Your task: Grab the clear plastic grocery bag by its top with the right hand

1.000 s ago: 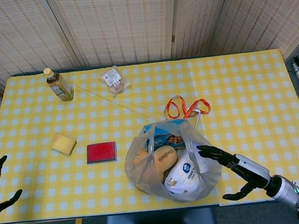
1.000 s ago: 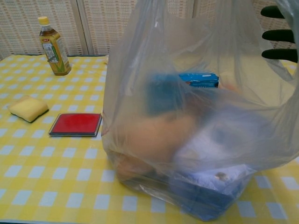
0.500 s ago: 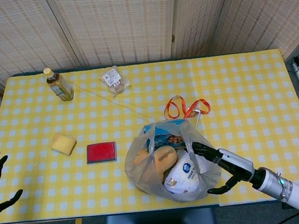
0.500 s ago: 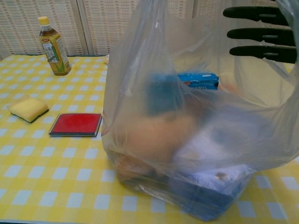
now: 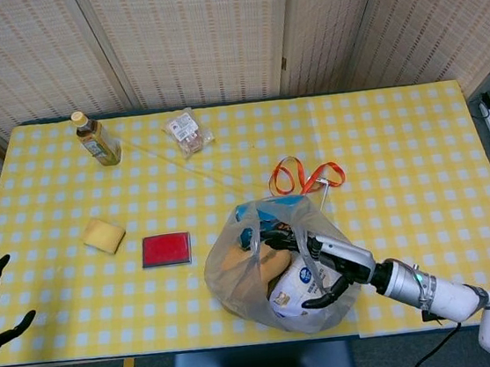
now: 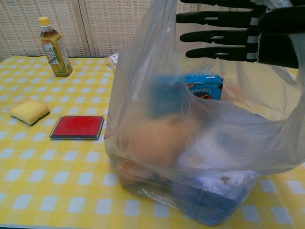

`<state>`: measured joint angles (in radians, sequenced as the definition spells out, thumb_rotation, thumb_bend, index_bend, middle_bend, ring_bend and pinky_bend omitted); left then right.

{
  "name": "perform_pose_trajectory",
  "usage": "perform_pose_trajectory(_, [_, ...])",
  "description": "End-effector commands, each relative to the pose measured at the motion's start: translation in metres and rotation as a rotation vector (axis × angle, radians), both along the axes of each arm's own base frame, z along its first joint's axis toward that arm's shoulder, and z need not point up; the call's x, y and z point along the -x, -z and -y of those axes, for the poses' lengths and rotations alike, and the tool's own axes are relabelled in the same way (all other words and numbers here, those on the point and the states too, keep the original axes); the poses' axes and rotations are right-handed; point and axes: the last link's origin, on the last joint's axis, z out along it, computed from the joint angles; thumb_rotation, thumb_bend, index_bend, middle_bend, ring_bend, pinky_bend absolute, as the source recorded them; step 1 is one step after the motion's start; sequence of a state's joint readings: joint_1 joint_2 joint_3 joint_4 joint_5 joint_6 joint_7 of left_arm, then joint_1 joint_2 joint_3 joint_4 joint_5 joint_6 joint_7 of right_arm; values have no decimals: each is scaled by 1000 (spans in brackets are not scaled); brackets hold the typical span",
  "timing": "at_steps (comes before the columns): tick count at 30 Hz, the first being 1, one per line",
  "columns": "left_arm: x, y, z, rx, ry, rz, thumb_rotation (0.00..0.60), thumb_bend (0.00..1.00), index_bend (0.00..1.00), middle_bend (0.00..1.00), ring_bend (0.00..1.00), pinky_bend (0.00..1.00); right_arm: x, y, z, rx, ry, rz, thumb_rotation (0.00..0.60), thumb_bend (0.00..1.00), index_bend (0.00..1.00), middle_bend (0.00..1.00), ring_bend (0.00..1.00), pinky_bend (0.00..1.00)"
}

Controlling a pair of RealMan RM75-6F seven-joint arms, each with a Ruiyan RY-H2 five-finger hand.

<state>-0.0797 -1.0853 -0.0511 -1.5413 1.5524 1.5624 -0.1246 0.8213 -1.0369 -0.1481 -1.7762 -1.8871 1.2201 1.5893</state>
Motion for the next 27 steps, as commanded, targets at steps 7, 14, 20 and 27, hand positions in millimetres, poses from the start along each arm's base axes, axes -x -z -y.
perform_pose_trajectory(7, [0,-2,2,-8,6,5,600,232,0,0,0,0,-14,5,0,-25,-29,9,600,232,0,0,0,0])
perform_pose_trajectory(14, [-2,-5,2,-28,49,12,600,232,0,0,0,0,-28,16,2,-54,-62,-3,600,228,0,0,0,0])
perform_pose_trajectory(20, [1,-7,2,-46,56,21,600,231,0,0,0,0,-38,20,6,-38,-86,-12,600,222,0,0,0,0])
perform_pose_trajectory(27, [1,-8,1,-41,56,25,600,232,0,0,0,0,-46,31,16,-10,-89,-29,600,214,0,0,0,0])
